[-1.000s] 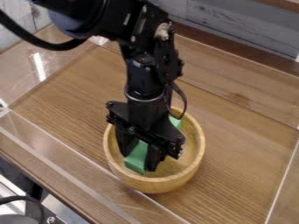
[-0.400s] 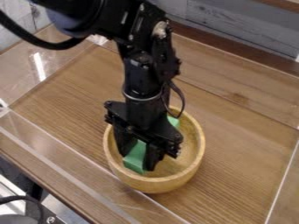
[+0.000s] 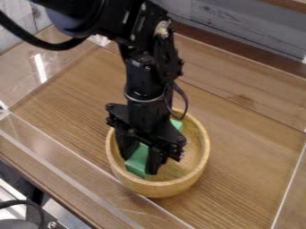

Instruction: Remove the green block from inside the brown bowl and put it on the table

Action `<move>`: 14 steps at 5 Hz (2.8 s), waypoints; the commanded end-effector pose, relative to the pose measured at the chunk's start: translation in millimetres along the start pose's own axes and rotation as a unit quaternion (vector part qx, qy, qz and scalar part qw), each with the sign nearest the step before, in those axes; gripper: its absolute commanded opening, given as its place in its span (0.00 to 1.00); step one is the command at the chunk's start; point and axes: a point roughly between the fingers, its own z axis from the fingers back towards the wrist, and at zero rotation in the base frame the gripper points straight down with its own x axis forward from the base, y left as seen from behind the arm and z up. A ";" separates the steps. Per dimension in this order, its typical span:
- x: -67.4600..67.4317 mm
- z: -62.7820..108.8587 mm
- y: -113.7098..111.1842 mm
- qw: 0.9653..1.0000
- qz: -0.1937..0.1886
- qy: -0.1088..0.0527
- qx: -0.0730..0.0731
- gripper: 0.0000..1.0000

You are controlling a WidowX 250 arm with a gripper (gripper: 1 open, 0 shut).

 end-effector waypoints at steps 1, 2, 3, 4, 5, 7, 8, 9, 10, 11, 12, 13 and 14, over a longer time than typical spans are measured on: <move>12.0 14.2 1.7 0.999 0.006 -0.031 -0.004 0.00; 12.4 14.2 2.3 0.999 0.007 -0.031 -0.005 0.00; 12.9 14.3 3.0 0.999 0.008 -0.031 -0.007 0.00; 12.0 16.6 3.6 0.999 0.006 -0.032 -0.008 0.00; 11.0 19.0 4.3 0.999 0.005 -0.034 -0.010 0.00; 7.1 33.5 6.1 0.999 0.001 -0.040 -0.014 0.00; 6.4 74.5 7.7 0.998 -0.003 -0.060 -0.021 0.00; 12.6 109.9 18.8 0.997 0.002 -0.077 -0.027 0.00; 33.2 124.7 47.4 0.995 0.040 -0.086 -0.029 0.00; 38.5 131.2 58.8 0.994 0.046 -0.091 -0.027 0.00; 33.9 123.3 57.7 0.995 0.027 -0.091 -0.020 0.00; 26.4 110.8 50.9 0.996 0.016 -0.088 -0.014 0.00; 22.1 96.2 43.2 0.996 0.007 -0.089 -0.009 0.00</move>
